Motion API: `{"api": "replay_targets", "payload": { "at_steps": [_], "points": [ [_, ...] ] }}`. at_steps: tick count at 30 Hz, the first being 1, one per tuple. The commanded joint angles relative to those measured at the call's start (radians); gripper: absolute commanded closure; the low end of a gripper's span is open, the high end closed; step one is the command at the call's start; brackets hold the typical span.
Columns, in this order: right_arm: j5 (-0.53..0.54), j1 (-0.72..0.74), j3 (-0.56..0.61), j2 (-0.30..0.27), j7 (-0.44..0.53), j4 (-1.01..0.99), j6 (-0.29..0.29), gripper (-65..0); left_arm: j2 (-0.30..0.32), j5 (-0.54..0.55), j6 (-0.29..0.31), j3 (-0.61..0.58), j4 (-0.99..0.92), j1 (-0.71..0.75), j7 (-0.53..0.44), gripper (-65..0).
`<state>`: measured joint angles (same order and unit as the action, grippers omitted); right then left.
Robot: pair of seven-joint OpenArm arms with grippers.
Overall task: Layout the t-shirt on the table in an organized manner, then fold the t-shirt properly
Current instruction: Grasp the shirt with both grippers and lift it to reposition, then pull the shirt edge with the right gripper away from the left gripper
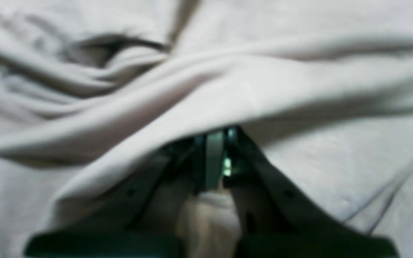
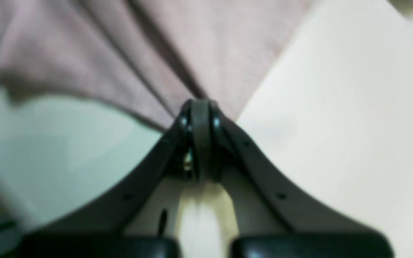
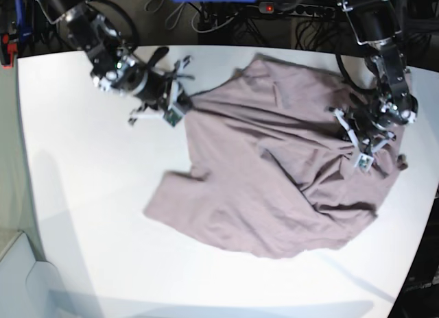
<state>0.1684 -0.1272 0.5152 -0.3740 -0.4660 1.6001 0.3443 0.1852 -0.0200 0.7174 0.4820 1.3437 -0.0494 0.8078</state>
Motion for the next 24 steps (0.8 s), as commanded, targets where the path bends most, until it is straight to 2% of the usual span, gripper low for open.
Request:
{"api": "replay_targets", "payload": {
  "at_steps": [1,7,10,13,17,19,24],
  "points": [
    [-0.007,-0.022,0.000,-0.007,-0.047,0.044,0.005,0.0,0.020,-0.039,-0.019,0.005,0.010,-0.031,0.005,-0.4],
    [-0.007,-0.098,0.036,0.057,-0.110,0.228,0.011,0.0,0.064,-0.061,-0.019,0.007,0.021,-0.123,0.015,-0.4],
    [-0.007,-0.094,0.046,0.056,-0.141,0.291,0.011,0.0,0.083,-0.059,-0.019,0.021,0.092,-0.131,0.049,-0.4],
    [-0.007,-0.065,-0.023,0.050,-0.144,0.319,0.011,0.0,0.076,-0.057,-0.019,0.074,0.198,-0.114,0.112,-0.4],
    [-0.007,0.050,-0.149,0.056,-0.145,0.257,0.011,0.0,0.030,-0.057,-0.019,0.086,0.308,-0.057,0.157,-0.4],
    [-0.005,0.120,-0.174,0.060,-0.145,0.200,0.011,0.0,0.012,-0.057,-0.019,0.085,0.345,0.004,0.163,-0.4],
    [-0.003,0.370,-0.175,0.142,-0.136,-0.071,0.011,0.0,-0.075,-0.057,-0.019,0.077,0.374,0.110,0.160,-0.4]
  ]
}}
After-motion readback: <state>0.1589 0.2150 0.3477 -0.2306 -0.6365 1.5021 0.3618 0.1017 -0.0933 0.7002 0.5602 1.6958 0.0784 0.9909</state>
